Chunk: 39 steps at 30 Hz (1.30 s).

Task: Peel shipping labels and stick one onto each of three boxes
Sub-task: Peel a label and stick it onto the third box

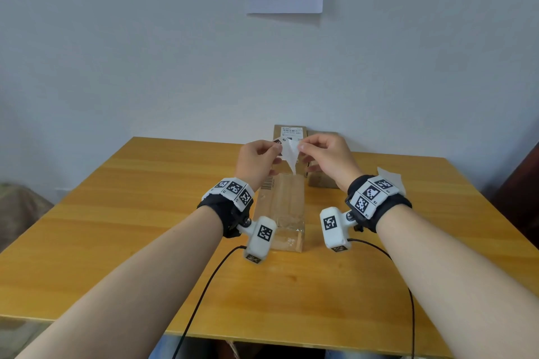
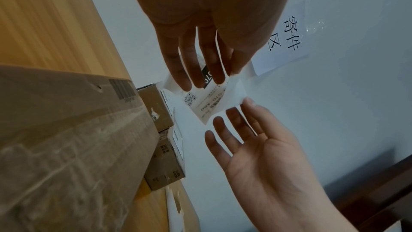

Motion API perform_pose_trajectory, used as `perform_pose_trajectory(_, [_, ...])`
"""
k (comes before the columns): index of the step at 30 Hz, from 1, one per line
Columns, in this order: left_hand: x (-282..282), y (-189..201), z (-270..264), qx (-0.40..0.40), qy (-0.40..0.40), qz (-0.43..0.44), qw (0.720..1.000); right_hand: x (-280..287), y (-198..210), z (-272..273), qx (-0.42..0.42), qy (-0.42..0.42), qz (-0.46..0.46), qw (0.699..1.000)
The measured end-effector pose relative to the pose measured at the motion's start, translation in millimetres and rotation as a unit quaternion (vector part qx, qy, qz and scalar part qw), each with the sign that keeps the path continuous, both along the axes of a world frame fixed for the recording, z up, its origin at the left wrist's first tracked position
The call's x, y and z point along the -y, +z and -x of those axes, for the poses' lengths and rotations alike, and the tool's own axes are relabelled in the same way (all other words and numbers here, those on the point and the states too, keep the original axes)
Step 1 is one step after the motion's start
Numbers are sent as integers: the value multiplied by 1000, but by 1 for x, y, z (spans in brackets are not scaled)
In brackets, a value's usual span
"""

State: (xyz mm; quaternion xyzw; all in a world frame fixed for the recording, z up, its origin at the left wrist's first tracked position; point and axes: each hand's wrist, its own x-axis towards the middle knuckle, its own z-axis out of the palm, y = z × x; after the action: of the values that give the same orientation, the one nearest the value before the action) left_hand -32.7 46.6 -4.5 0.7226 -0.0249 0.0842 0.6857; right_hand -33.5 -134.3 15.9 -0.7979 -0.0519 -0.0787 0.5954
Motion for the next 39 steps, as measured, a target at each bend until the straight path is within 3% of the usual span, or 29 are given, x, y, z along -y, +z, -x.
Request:
perform_pose_trajectory(14, [-3, 2, 2, -38, 3, 46, 998, 11, -3, 1, -50, -48, -138, 988])
perform_pose_trajectory(21, [-4, 4, 4, -48, 14, 53, 997, 20, -7, -3, -65, -78, -172, 980])
perform_pose_trajectory(27, [-6, 3, 3, -72, 1, 120, 990, 33, -14, -1, -82, -103, -169, 977])
perform_pose_trajectory(30, [-8, 4, 3, -110, -34, 213, 970, 38, -19, -2, -87, -118, -160, 976])
perform_pose_trajectory(34, [-12, 4, 3, -181, -79, 373, 907, 44, -23, -3, -105, -135, -172, 970])
perform_pose_trajectory(37, [-14, 3, 1, -203, -92, 441, 869, 49, -25, -5, -128, -144, -208, 959])
perform_pose_trajectory(39, [-15, 2, -1, -205, -98, 460, 858, 53, -26, -6, -147, -155, -257, 942])
